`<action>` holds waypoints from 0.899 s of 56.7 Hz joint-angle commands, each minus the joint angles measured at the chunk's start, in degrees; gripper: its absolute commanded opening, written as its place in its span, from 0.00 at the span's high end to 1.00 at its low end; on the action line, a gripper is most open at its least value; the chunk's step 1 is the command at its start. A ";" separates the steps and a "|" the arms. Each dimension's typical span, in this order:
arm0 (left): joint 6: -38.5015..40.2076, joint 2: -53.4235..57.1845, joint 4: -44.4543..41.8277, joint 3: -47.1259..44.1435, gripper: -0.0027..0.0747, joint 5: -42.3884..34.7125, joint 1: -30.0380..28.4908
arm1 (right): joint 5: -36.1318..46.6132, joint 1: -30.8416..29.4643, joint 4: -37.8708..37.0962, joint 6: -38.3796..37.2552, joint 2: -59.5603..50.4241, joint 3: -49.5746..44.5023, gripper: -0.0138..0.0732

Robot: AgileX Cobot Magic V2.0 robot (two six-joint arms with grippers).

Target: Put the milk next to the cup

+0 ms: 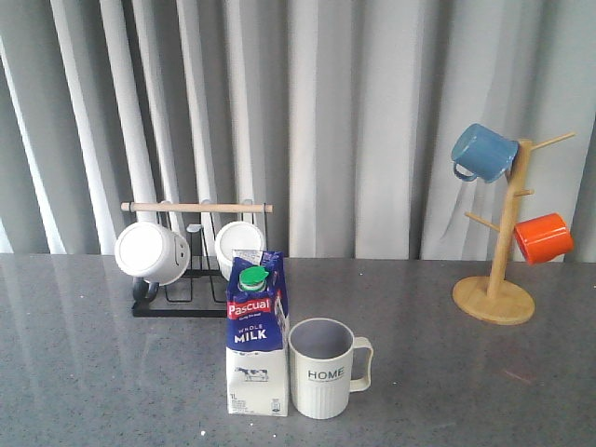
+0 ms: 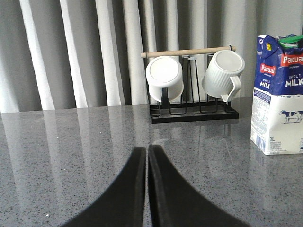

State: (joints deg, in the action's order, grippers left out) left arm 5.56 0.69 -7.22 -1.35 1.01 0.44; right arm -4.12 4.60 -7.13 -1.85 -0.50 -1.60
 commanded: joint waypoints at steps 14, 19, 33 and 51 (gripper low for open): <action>0.10 0.62 0.60 1.20 0.97 -4.10 0.35 | 4.12 -0.32 -0.75 0.54 -0.97 -0.51 0.85; 0.10 0.62 0.60 1.20 0.97 -4.10 0.35 | 4.12 -2.14 -0.75 0.54 -0.97 -0.50 0.85; 0.10 0.62 0.60 1.20 0.97 -4.10 0.35 | 4.12 -4.27 -0.75 0.54 -0.97 -0.50 0.85; 0.10 0.62 0.60 1.20 0.97 -4.10 0.35 | 4.12 -4.27 -0.75 0.54 -0.97 -0.50 0.85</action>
State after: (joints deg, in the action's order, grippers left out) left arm 5.56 0.69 -7.22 -1.35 1.01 0.44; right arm -4.17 0.60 -7.26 -1.85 -0.50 -1.60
